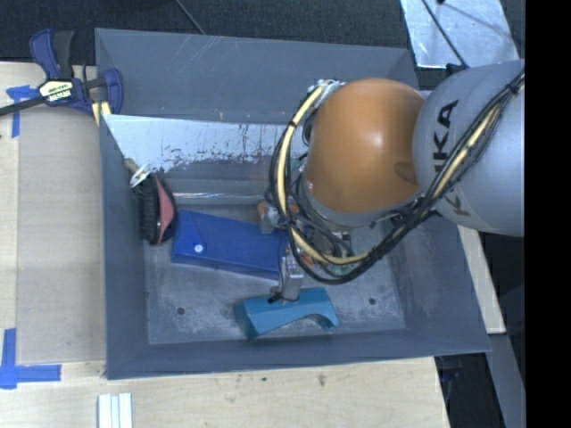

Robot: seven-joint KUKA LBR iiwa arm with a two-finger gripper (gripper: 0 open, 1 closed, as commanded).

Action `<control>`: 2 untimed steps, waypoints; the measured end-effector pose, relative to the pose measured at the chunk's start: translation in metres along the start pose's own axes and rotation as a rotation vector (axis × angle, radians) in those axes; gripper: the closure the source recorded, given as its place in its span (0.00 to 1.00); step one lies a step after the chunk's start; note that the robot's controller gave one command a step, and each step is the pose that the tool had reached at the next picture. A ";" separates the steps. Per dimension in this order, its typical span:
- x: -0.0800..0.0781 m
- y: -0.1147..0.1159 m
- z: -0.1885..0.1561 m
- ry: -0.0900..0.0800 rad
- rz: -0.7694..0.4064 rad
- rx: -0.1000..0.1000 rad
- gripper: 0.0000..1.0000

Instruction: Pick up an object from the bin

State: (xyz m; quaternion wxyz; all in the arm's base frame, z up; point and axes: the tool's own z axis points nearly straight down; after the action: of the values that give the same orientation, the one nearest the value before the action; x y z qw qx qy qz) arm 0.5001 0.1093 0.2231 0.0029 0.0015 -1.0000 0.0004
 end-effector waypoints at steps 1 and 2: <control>-0.001 -0.001 -0.005 -0.008 0.003 -0.002 0.00; -0.002 -0.012 0.020 -0.017 -0.076 -0.002 0.00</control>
Offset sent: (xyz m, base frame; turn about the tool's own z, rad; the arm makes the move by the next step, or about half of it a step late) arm -0.0026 -0.0344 -0.0688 -0.1856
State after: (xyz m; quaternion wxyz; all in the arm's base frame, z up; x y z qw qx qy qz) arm 0.5017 0.0975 0.2026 -0.0056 0.0395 -0.9992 -0.0009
